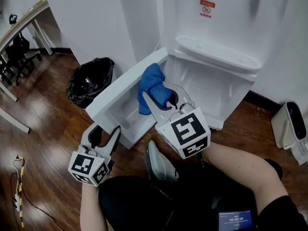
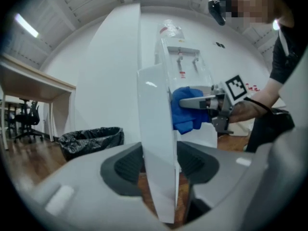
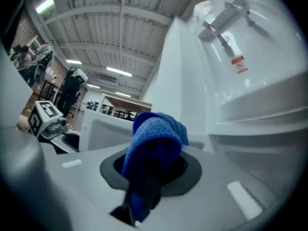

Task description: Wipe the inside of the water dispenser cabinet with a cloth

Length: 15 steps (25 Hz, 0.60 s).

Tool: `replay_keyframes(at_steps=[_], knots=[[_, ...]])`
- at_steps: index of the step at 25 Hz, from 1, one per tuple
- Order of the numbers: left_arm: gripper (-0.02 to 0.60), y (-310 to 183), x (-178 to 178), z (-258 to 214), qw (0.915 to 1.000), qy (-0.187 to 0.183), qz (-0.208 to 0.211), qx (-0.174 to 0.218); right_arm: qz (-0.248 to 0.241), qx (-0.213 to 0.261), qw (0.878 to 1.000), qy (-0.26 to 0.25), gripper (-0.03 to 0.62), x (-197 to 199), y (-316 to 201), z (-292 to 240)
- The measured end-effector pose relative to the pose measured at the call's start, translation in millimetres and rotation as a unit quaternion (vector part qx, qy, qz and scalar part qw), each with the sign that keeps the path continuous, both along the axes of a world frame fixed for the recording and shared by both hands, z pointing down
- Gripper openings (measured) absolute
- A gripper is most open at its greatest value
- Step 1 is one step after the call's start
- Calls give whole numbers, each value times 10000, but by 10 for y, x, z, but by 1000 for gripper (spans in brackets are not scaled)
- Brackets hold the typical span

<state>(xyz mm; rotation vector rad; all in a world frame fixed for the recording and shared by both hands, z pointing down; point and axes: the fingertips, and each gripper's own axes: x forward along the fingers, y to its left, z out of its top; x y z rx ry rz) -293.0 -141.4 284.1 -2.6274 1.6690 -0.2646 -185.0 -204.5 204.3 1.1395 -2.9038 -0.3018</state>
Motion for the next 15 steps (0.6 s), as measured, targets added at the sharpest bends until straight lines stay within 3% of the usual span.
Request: replay_keyframes(at_steps=[4, 7, 11, 12, 13, 15], knots=[[221, -91, -39, 96, 9998, 188, 18, -98, -955, 270, 9949, 158, 95, -478, 551, -41], [221, -103, -49, 124, 9997, 180, -32, -163, -1787, 305, 9828, 356, 95, -767, 965, -64], [221, -61, -11, 152, 9996, 167, 105, -210, -3426, 425, 9385, 18, 96, -895, 1505, -152], [221, -49, 0, 155, 9995, 161, 146, -210, -3572, 235, 9337, -99, 95, -855, 1492, -126], [221, -42, 6, 156, 9995, 151, 171, -210, -3471, -10, 9376, -187, 96, -788, 1370, -69], [221, -42, 3, 160, 9995, 148, 179, -216, -2785, -475, 9589, -258, 95, -571, 890, 105]])
